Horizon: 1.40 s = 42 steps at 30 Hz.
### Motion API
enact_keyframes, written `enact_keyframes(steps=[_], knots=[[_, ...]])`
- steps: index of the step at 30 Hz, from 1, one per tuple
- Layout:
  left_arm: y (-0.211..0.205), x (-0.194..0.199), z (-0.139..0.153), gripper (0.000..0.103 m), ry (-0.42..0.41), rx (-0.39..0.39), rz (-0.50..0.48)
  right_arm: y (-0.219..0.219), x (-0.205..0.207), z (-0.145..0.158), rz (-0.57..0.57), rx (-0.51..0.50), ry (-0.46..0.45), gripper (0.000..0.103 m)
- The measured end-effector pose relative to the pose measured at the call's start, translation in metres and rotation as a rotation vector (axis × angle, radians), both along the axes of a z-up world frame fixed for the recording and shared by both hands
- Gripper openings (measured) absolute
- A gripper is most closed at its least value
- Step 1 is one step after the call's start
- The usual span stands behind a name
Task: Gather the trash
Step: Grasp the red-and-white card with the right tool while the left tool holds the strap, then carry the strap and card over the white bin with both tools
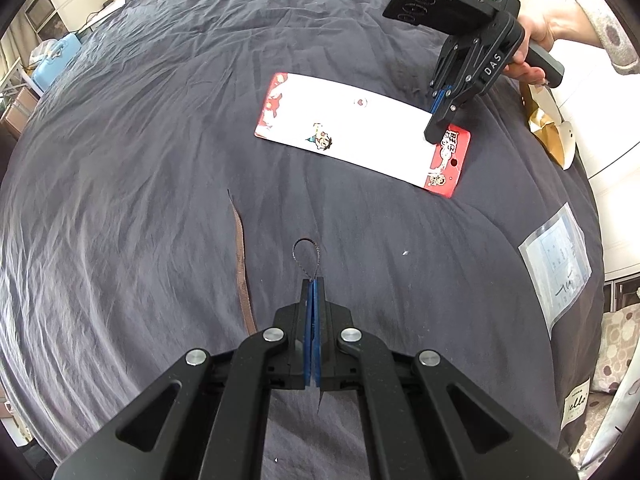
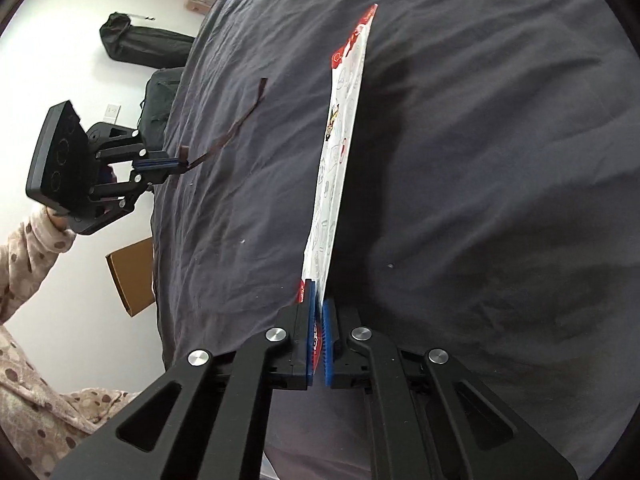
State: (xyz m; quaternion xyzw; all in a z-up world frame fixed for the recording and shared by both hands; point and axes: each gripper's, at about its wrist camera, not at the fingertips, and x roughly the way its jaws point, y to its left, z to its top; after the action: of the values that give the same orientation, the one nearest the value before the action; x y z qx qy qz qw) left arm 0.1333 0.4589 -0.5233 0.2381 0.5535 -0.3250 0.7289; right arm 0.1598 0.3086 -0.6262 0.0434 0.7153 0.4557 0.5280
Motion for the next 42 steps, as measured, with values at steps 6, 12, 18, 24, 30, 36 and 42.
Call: enact_keyframes(steps=[6, 12, 18, 24, 30, 36, 42], knots=[[0.004, -0.003, 0.009, 0.001, -0.018, -0.001, -0.006, 0.006, 0.006, 0.026, 0.025, -0.013, -0.085, 0.001], [0.010, 0.000, 0.035, 0.001, -0.040, -0.028, 0.010, -0.002, 0.018, 0.059, 0.007, -0.034, -0.147, 0.001], [0.007, 0.000, 0.074, 0.001, -0.094, 0.019, -0.054, -0.021, 0.018, 0.113, -0.040, -0.038, -0.221, 0.001], [-0.021, -0.005, 0.130, 0.001, -0.178, 0.018, -0.135, -0.061, -0.004, 0.181, -0.086, -0.066, -0.302, 0.001], [-0.069, -0.020, 0.166, 0.001, -0.239, 0.017, -0.261, -0.127, -0.043, 0.238, -0.180, -0.117, -0.363, 0.001], [-0.142, -0.040, 0.184, 0.001, -0.268, -0.007, -0.387, -0.221, -0.106, 0.282, -0.308, -0.202, -0.384, 0.001], [-0.241, -0.074, 0.196, 0.001, -0.290, -0.048, -0.530, -0.319, -0.183, 0.307, -0.466, -0.278, -0.387, 0.001]])
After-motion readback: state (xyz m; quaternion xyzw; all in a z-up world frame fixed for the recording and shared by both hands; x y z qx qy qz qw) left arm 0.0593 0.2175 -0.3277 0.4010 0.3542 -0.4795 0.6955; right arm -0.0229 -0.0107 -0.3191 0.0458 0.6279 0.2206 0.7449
